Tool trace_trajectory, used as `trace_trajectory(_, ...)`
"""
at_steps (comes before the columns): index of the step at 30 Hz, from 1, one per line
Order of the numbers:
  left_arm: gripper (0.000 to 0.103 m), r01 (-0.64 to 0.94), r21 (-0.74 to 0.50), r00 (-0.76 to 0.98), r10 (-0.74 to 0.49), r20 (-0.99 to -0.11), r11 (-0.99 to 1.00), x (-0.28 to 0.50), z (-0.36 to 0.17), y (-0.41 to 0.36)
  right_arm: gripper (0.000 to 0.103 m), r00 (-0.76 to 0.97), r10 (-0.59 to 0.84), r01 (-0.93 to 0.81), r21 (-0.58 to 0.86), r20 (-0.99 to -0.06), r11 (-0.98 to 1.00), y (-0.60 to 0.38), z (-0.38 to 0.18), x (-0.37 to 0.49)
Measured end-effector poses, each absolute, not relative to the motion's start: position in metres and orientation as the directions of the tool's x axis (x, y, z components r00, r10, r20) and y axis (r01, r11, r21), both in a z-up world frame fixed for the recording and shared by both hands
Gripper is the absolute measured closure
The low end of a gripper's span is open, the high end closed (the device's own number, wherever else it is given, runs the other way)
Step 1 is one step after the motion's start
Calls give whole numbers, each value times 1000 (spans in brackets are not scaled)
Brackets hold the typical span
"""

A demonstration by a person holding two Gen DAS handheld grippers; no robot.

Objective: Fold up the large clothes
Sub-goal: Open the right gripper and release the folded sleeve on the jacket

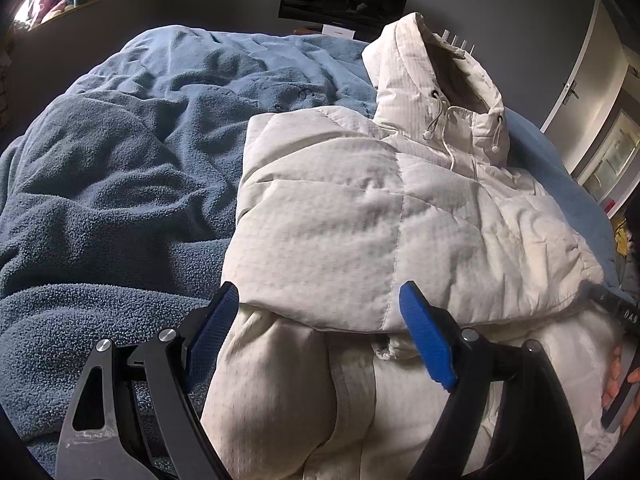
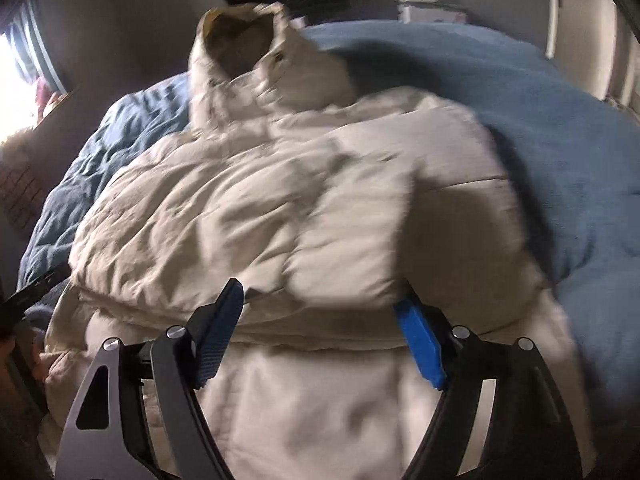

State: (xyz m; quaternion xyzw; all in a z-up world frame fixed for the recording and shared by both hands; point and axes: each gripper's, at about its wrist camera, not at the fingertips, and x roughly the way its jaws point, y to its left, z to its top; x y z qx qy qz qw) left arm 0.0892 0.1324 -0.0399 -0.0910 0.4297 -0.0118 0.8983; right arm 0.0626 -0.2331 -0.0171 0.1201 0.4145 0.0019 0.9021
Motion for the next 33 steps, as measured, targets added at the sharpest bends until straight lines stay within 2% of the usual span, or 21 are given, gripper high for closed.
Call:
trace_trajectory(6, 24, -39, -145, 630, -88, -772, 989, 88, -39, 125, 29, 681, 64, 167, 239, -729, 957, -262, -13, 66)
trace_trajectory(14, 24, -33, -131, 617, -83, -782, 991, 91, -43, 121, 31, 654, 149, 132, 307, -741, 943, -262, -30, 84)
trace_trajectory(15, 24, -33, -131, 617, -83, -783, 991, 90, -43, 121, 44, 651, 151, 129, 303, -744, 944, -261, -32, 83)
trace_trajectory(17, 24, -32, -131, 617, -84, -783, 991, 90, -43, 121, 57, 638, 151, 116, 289, -755, 950, -256, -35, 84)
trace_trajectory(18, 24, -32, -131, 616, -83, -783, 991, 91, -43, 121, 74, 644, 123, 117, 256, -755, 960, -253, -34, 82)
trace_trajectory(19, 24, -32, -132, 616, -84, -783, 991, 90, -43, 121, 81, 653, 103, 113, 231, -751, 966, -251, -32, 79)
trace_trajectory(22, 24, -34, -135, 617, -85, -782, 990, 90, -43, 121, 88, 686, 86, 113, 222, -722, 968, -255, -21, 70)
trace_trajectory(28, 24, -34, -145, 621, -93, -778, 989, 89, -42, 122, 91, 720, 11, 109, 128, -694, 986, -248, 3, 46)
trace_trajectory(31, 24, -31, -141, 618, -91, -781, 990, 90, -43, 122, 96, 683, -37, 139, 80, -730, 987, -252, -10, 48)
trace_trajectory(33, 24, -30, -138, 617, -90, -782, 990, 90, -43, 121, 96, 639, -20, 174, 119, -769, 978, -265, -28, 54)
